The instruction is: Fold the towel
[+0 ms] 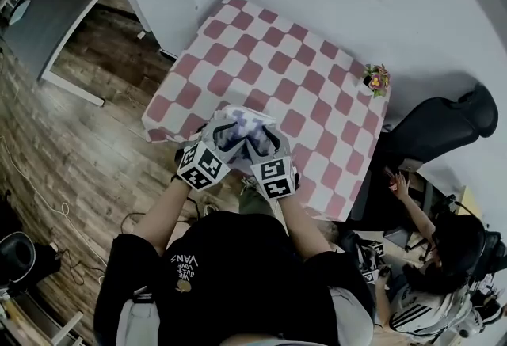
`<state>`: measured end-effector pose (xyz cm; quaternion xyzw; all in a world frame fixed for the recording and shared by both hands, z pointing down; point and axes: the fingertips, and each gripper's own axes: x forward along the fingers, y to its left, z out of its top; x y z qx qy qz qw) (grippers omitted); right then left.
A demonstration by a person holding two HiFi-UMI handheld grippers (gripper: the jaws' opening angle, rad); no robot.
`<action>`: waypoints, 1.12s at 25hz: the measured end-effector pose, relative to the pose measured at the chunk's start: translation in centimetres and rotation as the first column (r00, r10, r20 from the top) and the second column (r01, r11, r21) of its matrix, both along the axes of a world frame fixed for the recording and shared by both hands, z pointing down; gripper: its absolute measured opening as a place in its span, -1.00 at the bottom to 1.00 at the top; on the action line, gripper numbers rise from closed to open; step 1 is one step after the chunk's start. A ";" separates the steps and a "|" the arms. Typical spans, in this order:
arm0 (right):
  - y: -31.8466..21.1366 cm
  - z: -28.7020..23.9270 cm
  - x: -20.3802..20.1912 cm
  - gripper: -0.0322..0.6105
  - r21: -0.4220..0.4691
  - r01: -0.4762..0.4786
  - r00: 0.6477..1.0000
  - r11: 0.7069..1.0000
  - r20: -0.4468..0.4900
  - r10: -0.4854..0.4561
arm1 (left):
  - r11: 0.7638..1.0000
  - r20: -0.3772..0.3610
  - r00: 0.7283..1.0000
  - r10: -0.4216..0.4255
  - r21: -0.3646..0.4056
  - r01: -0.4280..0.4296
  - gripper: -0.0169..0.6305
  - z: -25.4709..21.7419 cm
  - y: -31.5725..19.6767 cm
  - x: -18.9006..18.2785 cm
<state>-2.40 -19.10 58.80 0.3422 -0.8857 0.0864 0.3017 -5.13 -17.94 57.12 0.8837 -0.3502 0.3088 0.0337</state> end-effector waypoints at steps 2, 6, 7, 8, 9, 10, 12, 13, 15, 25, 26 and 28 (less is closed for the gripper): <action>0.1 0.6 -0.6 -0.25 0.010 0.038 0.998 0.999 -0.040 -0.038 | 0.999 -0.007 0.999 -0.045 -0.030 0.045 -0.50 1.7 1.2 -1.6; 0.0 2.0 -2.2 -0.25 0.001 0.099 0.993 0.995 -0.067 -0.099 | 0.986 -0.090 0.983 -0.161 -0.057 0.156 -0.50 4.0 1.6 -3.8; -0.2 2.4 -2.4 -0.25 -0.008 0.097 0.993 0.995 -0.062 -0.098 | 0.982 -0.124 0.975 -0.187 -0.056 0.181 -0.50 4.3 1.3 -4.1; -0.4 2.8 -2.5 -0.25 -0.016 0.093 0.994 0.996 -0.053 -0.094 | 0.979 -0.153 0.967 -0.202 -0.050 0.196 -0.50 4.5 1.1 -4.4; -0.7 3.1 -2.6 -0.25 -0.023 0.090 0.995 0.996 -0.041 -0.091 | 0.979 -0.173 0.964 -0.204 -0.040 0.200 -0.50 4.7 0.8 -4.6; -0.9 3.3 -2.6 -0.25 -0.029 0.087 0.996 0.996 -0.031 -0.088 | 0.980 -0.182 0.963 -0.199 -0.028 0.197 -0.50 4.8 0.7 -4.6; -1.0 3.4 -2.5 -0.25 -0.044 0.078 0.997 0.996 -0.020 -0.079 | 0.982 -0.184 0.965 -0.187 -0.016 0.187 -0.50 4.9 0.5 -4.6; -1.0 3.3 -2.4 -0.25 -0.048 0.071 0.997 0.996 -0.016 -0.072 | 0.983 -0.185 0.965 -0.184 -0.015 0.184 -0.50 4.8 0.5 -4.6; -0.8 2.6 -2.4 -0.25 -0.040 0.061 0.998 0.997 -0.006 -0.061 | 0.984 -0.191 0.966 -0.176 -0.016 0.176 -0.50 4.4 0.6 -4.5; 0.9 -5.3 1.8 -0.24 0.029 -0.132 0.964 0.991 0.235 0.121 | 0.973 -0.281 0.940 -0.193 0.071 0.221 -0.49 -2.2 2.7 -5.9; 1.2 -6.1 2.4 -0.24 0.037 -0.159 0.956 0.987 0.256 0.144 | 0.968 -0.293 0.934 -0.203 0.084 0.237 -0.50 -2.9 3.1 -6.3; 2.0 -7.7 3.4 -0.24 0.057 -0.205 0.939 0.977 0.291 0.180 | 0.957 -0.314 0.923 -0.224 0.109 0.269 -0.50 -4.4 4.2 -7.1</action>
